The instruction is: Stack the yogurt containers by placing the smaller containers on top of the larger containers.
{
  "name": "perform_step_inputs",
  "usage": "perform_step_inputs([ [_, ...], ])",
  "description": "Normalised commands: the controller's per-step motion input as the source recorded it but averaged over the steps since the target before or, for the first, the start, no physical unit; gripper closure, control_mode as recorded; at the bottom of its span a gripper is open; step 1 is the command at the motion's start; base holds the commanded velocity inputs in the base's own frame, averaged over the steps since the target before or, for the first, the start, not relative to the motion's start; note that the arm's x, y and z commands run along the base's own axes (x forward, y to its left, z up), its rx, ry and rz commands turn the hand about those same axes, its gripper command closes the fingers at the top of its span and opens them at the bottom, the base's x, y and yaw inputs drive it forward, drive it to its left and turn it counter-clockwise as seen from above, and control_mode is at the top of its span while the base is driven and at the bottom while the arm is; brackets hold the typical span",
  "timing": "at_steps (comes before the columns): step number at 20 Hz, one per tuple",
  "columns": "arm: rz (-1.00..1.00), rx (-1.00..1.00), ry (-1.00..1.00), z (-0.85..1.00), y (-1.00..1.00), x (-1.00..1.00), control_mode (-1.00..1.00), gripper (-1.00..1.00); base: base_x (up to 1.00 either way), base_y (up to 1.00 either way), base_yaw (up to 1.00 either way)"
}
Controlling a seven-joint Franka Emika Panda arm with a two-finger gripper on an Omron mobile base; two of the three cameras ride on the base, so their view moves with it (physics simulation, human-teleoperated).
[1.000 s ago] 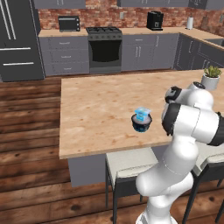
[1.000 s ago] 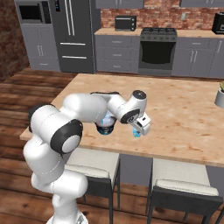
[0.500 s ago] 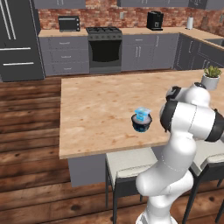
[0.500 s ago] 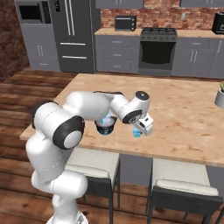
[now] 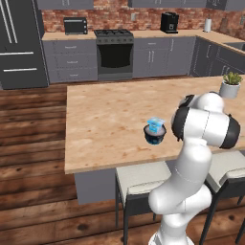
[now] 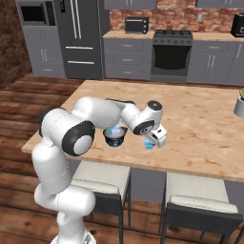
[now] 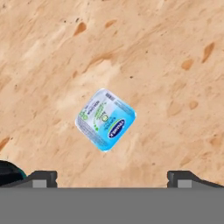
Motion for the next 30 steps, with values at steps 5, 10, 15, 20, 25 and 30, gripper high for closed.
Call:
perform_step_inputs([
  [5,0.00,0.00,0.00,-0.13,0.00,0.15,-1.00,-1.00,0.00,0.00,0.00],
  [10,0.00,0.00,0.00,-0.13,0.00,0.12,-1.00,-1.00,0.00,0.00,0.00],
  [15,0.00,0.00,0.00,-0.13,-0.02,0.11,-1.00,-1.00,0.00,0.00,0.00],
  [20,0.00,0.00,0.00,-0.12,-0.07,0.15,-1.00,-1.00,0.00,0.00,0.00],
  [25,0.00,0.00,0.00,-0.09,-0.14,0.16,-1.00,-1.00,0.00,0.00,0.00],
  [30,0.00,0.00,0.00,-0.08,-0.05,0.09,-1.00,-1.00,0.00,0.00,0.00],
])
